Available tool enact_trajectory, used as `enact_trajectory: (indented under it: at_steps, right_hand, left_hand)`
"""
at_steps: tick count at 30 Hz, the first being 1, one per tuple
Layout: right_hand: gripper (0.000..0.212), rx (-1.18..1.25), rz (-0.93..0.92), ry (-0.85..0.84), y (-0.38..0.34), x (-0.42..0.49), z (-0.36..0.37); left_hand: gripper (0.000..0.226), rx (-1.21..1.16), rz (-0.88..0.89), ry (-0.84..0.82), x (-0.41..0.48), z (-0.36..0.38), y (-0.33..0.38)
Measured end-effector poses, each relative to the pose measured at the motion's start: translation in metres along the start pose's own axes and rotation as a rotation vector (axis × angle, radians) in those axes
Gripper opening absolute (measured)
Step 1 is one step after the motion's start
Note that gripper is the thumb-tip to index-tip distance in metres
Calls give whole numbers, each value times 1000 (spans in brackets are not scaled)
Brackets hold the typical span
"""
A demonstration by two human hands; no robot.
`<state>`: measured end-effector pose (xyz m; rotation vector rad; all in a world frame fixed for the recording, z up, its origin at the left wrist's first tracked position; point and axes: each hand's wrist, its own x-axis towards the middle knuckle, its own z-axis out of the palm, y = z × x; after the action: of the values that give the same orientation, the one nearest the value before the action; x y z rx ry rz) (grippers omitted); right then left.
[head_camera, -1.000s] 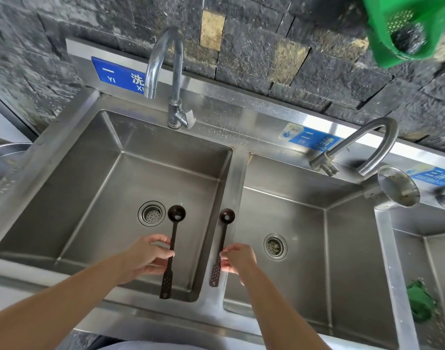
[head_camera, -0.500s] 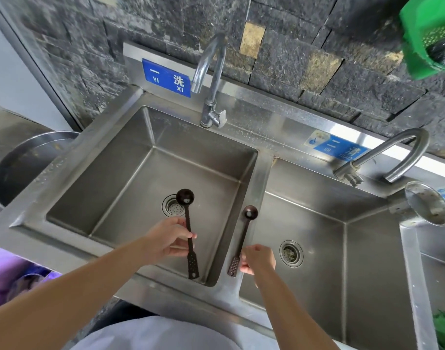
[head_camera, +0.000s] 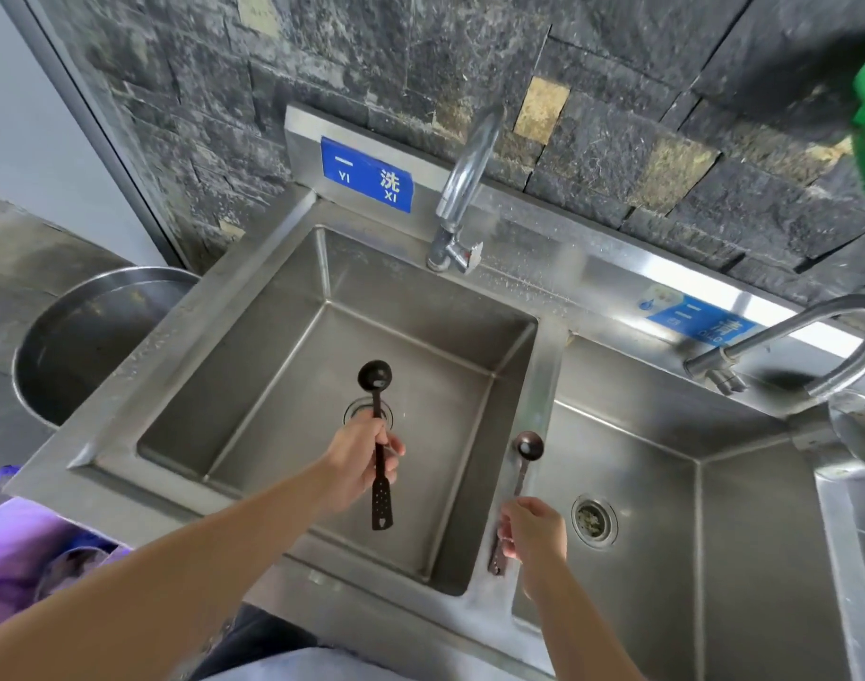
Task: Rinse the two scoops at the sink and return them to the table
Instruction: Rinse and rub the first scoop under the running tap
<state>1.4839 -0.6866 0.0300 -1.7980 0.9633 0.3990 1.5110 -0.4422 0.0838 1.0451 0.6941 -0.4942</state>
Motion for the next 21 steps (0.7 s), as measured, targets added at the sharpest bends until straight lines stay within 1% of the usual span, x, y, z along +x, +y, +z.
enact_trajectory:
  at_steps: [3,8,10,12,13,16,19,21]
  right_hand:
    - [14,15,-9,6,-32,4,16]
    - [10,42,-23,-35,-102,18,48]
    - [10,28,-48,-62,-133,24,62]
    - [11,28,-89,-88,-164,33,79]
    - [12,29,-116,-97,-180,38,88]
    - [15,38,-180,-110,-227,56,110]
    - [12,-5,-222,-75,-275,76,123]
    - [20,-79,-243,-15,-304,92,129]
  left_hand:
    - [19,-3,1,16,17,-8,30]
    - [30,16,-1,50,52,-16,78]
    - [25,61,-17,48,69,-22,91]
    - [14,124,-45,43,87,-27,100]
    - [15,155,-58,43,96,-29,102]
    - [28,214,-58,15,120,-34,103]
    - [30,218,-44,-27,136,-31,104]
    - [31,212,-48,-36,144,-28,108]
